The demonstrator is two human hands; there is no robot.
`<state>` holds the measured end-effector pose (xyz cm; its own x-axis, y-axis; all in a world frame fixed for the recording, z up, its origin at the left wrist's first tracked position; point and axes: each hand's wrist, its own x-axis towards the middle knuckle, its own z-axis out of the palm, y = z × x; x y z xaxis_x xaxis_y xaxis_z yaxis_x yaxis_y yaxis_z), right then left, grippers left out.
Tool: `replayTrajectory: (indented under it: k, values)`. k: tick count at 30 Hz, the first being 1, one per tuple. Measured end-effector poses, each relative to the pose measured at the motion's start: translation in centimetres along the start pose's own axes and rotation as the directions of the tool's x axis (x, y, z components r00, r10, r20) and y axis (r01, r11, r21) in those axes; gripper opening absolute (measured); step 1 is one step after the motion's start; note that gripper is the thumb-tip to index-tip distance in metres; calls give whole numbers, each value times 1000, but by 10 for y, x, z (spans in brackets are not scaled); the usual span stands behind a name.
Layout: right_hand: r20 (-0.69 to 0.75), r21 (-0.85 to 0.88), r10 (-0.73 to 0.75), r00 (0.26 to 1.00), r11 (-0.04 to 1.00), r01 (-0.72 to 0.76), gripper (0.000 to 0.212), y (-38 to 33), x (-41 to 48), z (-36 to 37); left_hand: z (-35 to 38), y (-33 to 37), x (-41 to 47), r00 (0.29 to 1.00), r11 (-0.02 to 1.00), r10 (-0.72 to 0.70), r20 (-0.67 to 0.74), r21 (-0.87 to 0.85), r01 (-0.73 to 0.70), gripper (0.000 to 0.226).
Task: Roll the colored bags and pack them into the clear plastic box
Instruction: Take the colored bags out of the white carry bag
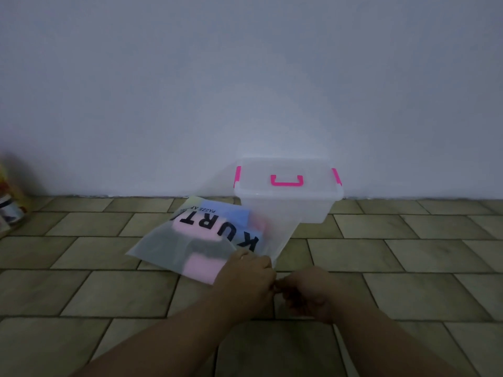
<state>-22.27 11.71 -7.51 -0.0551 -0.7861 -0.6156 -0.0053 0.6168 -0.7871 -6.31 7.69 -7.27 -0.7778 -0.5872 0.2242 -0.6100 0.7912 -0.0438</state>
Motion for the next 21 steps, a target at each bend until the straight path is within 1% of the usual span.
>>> replayTrajectory:
  k: [2,4,6,7,9,12,14,15,17,19,21]
  values:
    - [17,-10,67,998,998,-67,16,6,1,0,5,-2,1,999,999,46,20,-14,-46,39]
    - [31,-17,148,988,989,-148,16,14,2,-1,7,-2,1,992,993,106,69,-60,-102,32]
    - [19,-37,202,979,979,-202,16,18,5,-2,6,-1,2,985,985,131,108,-129,-116,26]
    - [3,-54,203,979,978,-202,16,18,8,-3,6,-1,3,983,981,128,128,-159,-107,24]
    - [-48,-91,154,987,983,-158,16,13,17,-3,3,-2,6,974,975,118,193,-210,-77,20]
    - [-123,-118,43,992,991,-57,12,-7,37,-3,-3,-6,9,939,947,98,331,-320,14,10]
    - [-181,-122,13,983,992,-35,11,-24,56,-5,-6,-8,9,917,935,116,381,-352,28,10]
    - [-216,-112,7,976,993,-32,14,-33,66,-7,-6,-9,9,909,931,124,399,-363,33,10]
    - [-298,-67,-10,955,998,-11,23,-48,88,-17,-7,-12,9,890,920,139,433,-389,45,14]
    - [-393,-6,-41,919,999,42,24,-60,107,-32,-8,-16,11,866,910,170,470,-412,45,15]
    - [-477,98,-38,878,991,96,24,-70,119,-49,-11,-19,15,826,905,209,523,-425,40,13]
